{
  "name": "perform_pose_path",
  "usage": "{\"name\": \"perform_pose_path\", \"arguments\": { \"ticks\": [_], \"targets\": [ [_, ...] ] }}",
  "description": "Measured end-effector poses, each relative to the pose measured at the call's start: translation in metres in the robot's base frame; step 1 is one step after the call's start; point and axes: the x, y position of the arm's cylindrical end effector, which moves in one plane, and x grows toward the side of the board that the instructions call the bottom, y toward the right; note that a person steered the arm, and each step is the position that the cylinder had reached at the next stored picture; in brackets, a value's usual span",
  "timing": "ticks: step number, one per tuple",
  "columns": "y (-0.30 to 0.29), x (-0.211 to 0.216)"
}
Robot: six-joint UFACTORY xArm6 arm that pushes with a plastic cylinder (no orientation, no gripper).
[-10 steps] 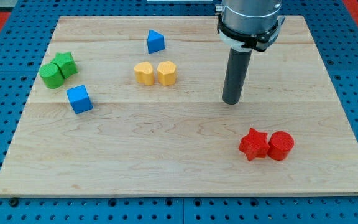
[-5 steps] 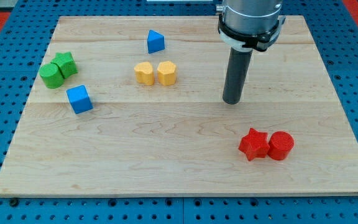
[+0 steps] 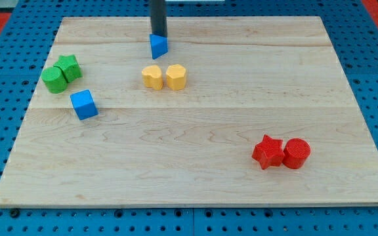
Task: Move the blue triangle towards the bottom center
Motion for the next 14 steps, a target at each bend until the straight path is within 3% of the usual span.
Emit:
{"name": "perform_pose_path", "arguments": {
  "ticks": [1, 2, 3, 4, 5, 6, 8, 9, 11, 12, 13, 14],
  "targets": [
    [-0.004, 0.054],
    [0.031, 0.04],
    [0.046, 0.076],
    [-0.009, 0.081],
    [-0.003, 0.055],
    [-0.033, 0.066],
    [-0.037, 0.149],
    [-0.06, 0.17],
    [-0.057, 0.151],
    [-0.095, 0.15],
    [-0.105, 0.175],
    [-0.07, 0.216]
  ]
}}
